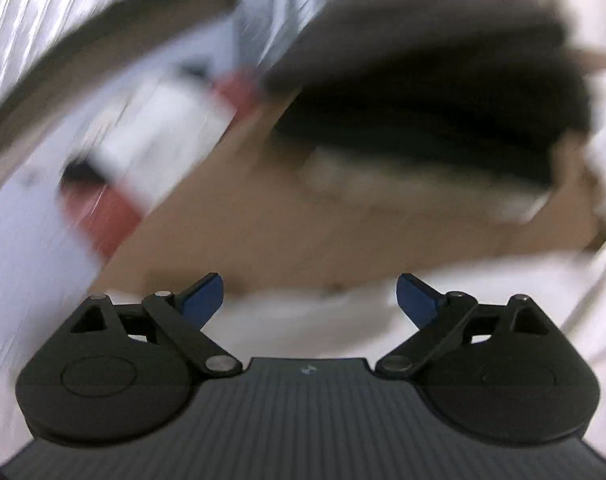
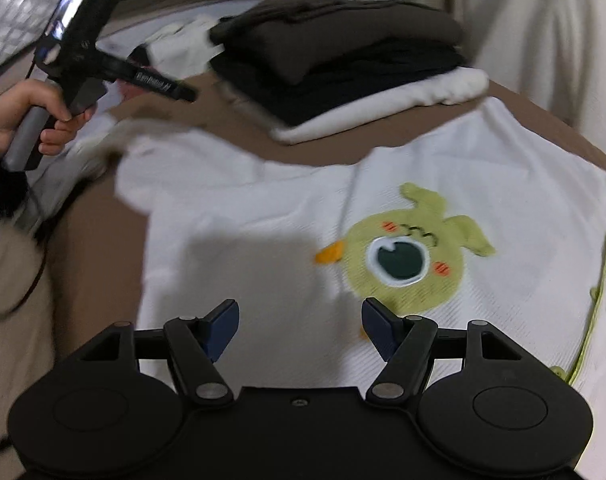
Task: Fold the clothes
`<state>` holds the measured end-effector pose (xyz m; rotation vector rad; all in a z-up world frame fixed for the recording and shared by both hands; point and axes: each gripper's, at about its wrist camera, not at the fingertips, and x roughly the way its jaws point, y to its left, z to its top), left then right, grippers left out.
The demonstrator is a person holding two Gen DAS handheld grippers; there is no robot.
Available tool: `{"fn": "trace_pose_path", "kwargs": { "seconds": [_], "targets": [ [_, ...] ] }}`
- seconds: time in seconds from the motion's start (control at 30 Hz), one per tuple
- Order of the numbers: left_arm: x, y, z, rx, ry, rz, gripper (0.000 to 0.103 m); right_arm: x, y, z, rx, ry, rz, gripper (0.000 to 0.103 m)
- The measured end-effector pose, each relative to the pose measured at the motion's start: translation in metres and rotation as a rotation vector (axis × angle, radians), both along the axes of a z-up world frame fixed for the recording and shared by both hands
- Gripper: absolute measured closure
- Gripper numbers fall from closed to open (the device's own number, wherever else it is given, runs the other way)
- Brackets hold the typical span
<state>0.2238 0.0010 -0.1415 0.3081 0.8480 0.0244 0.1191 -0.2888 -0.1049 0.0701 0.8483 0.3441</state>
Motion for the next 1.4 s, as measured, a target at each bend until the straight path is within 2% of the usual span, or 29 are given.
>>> {"fn": "trace_pose_path", "kwargs": {
  "seconds": [0.03,0.07,0.1,0.17,0.3,0.43,0.67,0.7,0.73,0.83,0.93,1.0,1.1,1.17,1.3,1.33,1.4],
  "targets": [
    [-0.012,0.025,0.0,-0.044,0.031,0.03,0.009,0.0,0.001,0.0,0.023,0.005,0.001,0.03],
    [-0.017,0.038,-0.002,-0.13,0.059,0.058,0.009,0.0,0.002,0.0,0.045,0.01,0.001,0.03],
    [-0.024,0.052,-0.003,-0.228,0.088,0.085,0.009,0.0,0.003,0.0,0.068,0.015,0.002,0.03],
    [-0.049,0.097,-0.003,-0.492,0.157,0.136,0.009,0.0,0.005,0.0,0.113,0.025,0.003,0.03],
    [-0.028,0.125,-0.025,-0.666,0.212,0.212,0.009,0.0,0.009,0.0,0.204,0.045,0.006,0.03],
    [-0.023,0.114,-0.03,-0.64,0.167,0.218,0.002,0.003,0.013,-0.003,0.299,0.069,0.0,0.03],
    [-0.028,0.103,-0.032,-0.648,0.05,0.228,0.002,-0.01,0.033,-0.011,0.138,0.077,0.102,0.03],
    [-0.029,0.102,-0.032,-0.648,0.033,0.229,0.038,-0.012,0.034,-0.013,0.127,0.082,0.116,0.03],
    [-0.03,0.1,-0.033,-0.649,0.016,0.231,0.101,-0.015,0.034,-0.015,0.141,0.085,0.136,0.03],
    [-0.032,0.098,-0.024,-0.644,-0.08,0.231,0.099,-0.019,0.03,-0.018,0.244,0.093,0.165,0.03],
    [-0.028,0.103,0.001,-0.565,-0.202,0.255,0.099,-0.02,0.031,-0.016,0.233,0.08,0.169,0.03],
    [-0.019,0.115,0.015,-0.593,-0.243,0.273,0.099,-0.021,0.033,-0.017,0.212,0.076,0.171,0.03],
    [-0.008,0.123,0.025,-0.656,-0.254,0.287,0.099,-0.023,0.039,-0.023,0.194,0.091,0.185,0.03],
    [-0.009,0.11,0.024,-0.595,-0.274,0.272,0.099,-0.027,0.048,-0.037,0.203,0.151,0.231,0.028],
    [-0.015,0.082,0.023,-0.524,-0.26,0.239,0.099,-0.045,0.064,-0.04,0.144,0.111,0.286,0.022],
    [-0.016,0.075,0.022,-0.51,-0.253,0.231,0.099,-0.043,0.061,-0.036,0.166,0.126,0.281,0.022],
    [-0.024,0.058,0.029,-0.518,-0.221,0.176,0.099,-0.041,0.041,-0.027,0.303,0.164,0.226,0.023]
  ]
}}
